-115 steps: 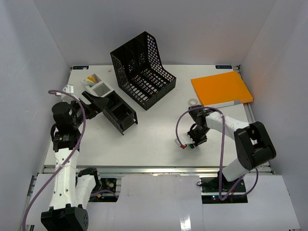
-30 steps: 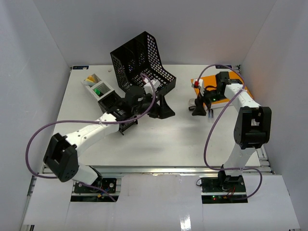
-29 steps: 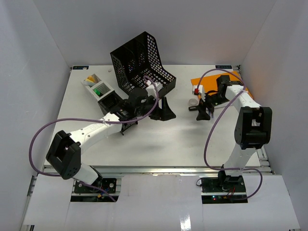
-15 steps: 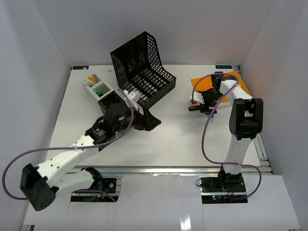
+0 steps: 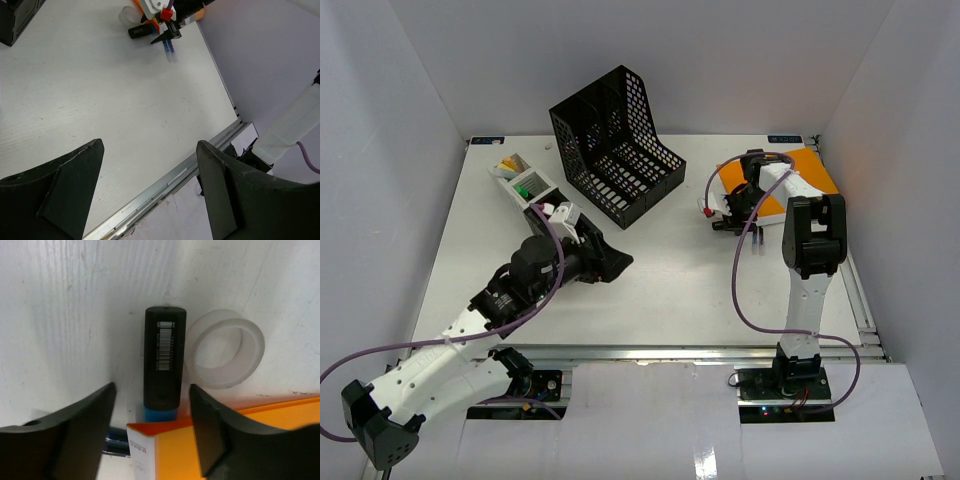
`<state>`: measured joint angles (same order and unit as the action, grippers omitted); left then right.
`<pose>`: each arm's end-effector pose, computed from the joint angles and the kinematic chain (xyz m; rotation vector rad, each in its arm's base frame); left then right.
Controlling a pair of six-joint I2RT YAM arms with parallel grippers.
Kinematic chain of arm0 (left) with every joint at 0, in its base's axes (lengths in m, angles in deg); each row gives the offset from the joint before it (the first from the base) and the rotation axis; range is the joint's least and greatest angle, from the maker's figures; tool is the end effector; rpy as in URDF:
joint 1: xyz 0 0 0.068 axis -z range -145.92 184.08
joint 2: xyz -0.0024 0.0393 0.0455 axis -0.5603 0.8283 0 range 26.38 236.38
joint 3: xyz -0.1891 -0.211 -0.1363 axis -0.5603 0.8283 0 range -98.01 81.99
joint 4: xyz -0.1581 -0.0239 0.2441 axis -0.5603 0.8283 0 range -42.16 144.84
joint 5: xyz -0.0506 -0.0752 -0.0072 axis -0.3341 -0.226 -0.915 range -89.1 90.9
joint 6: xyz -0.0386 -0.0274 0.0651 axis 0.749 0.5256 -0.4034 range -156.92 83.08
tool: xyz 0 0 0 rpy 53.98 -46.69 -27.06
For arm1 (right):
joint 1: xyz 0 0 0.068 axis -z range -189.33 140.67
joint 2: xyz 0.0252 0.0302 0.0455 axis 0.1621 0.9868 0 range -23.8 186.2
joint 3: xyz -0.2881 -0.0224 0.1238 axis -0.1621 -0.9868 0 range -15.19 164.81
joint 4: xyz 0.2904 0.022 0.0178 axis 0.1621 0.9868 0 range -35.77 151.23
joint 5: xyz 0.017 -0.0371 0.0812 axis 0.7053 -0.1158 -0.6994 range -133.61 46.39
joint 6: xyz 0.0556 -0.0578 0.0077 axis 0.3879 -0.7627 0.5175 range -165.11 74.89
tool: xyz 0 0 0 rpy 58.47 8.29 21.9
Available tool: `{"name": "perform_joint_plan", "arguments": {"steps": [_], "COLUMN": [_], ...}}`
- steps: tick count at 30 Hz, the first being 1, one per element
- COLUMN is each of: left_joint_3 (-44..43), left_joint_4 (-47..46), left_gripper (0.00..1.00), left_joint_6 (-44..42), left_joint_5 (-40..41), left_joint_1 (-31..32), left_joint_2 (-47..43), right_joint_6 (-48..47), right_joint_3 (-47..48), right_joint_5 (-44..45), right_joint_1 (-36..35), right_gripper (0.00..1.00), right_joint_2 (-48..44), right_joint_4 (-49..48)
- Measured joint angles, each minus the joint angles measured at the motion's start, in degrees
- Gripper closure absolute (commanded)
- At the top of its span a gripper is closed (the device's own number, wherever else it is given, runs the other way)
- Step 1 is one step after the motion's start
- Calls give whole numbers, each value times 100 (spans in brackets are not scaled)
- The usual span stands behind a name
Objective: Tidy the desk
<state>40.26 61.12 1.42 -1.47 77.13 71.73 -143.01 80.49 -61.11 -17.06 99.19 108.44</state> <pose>0.1603 -0.1538 0.3325 0.1124 1.9915 -0.9953 0.4743 0.0855 0.1581 -2.2639 1.6774 0.1582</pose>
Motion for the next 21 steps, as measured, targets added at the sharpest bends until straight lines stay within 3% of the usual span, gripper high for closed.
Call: {"name": "perform_joint_plan", "arguments": {"steps": [6, 12, 18, 21], "left_joint_3": [389, 1080, 1164, 1154], "left_joint_4": [-201, -1312, -2564, -2915], "left_gripper": [14, 14, 14, 14], "left_joint_6": [195, 688, 1316, 1675], "left_joint_5": [3, -11, -12, 162], "left_joint_1": [0, 0, 1, 19], "left_joint_2": [37, 178, 1342, 1881], "right_joint_6": [209, 365, 770, 1270], "right_joint_3": [20, -203, -649, -656], "right_joint_5": [61, 79, -230, -553], "right_joint_1": [-105, -176, -447, -698], "right_gripper": [56, 68, 79, 89], "right_joint_2": [22, -110, -498, -710], "right_joint_4": [36, -38, 174, 305]}}
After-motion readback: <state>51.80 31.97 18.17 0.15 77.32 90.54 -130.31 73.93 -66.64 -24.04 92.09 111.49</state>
